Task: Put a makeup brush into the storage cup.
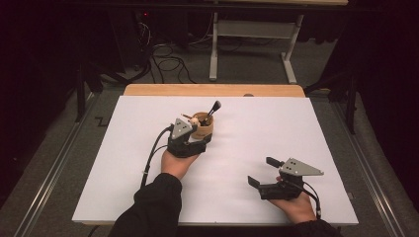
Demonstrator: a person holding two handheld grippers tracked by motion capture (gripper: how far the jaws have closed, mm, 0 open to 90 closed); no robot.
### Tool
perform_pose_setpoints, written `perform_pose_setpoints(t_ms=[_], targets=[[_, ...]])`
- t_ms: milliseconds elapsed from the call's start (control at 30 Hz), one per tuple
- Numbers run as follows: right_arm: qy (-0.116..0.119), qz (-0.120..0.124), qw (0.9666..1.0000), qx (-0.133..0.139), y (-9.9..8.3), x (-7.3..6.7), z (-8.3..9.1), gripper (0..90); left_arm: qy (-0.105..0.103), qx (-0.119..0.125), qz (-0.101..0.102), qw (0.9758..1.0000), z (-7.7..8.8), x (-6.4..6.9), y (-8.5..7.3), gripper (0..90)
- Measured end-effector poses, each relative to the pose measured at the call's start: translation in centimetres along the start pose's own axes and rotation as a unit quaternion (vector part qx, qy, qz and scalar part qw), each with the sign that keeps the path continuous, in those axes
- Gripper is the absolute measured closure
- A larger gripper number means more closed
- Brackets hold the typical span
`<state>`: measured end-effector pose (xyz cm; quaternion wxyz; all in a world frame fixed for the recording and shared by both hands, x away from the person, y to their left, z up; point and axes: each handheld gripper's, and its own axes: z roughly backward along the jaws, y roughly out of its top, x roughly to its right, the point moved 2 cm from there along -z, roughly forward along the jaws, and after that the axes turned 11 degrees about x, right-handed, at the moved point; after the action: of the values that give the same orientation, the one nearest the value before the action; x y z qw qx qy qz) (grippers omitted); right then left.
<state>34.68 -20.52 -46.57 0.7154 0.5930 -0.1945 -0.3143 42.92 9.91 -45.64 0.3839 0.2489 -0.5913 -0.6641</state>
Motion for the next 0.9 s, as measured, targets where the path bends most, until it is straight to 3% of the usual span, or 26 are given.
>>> perform_pose_setpoints(t_ms=[133,400,700,900], targets=[[-0.001,-0.002,1.0000,-0.001,0.0,0.0,0.0,3.7,-0.003,-0.007,0.008,0.9999,0.5,0.0,-0.2,28.5],[-0.004,0.000,1.0000,0.001,0.0,0.1,0.1,3.5,-0.007,0.001,0.016,0.9999,2.2,0.4,-0.6,23.6],[-0.006,-0.001,1.0000,0.001,0.0,0.1,0.1,3.1,-0.002,-0.006,0.006,1.0000,4.2,0.9,-1.2,16.4],[-0.008,0.000,1.0000,0.001,0.0,0.1,0.1,2.6,-0.010,-0.001,-0.004,0.9999,6.1,1.5,-1.5,14.4]])
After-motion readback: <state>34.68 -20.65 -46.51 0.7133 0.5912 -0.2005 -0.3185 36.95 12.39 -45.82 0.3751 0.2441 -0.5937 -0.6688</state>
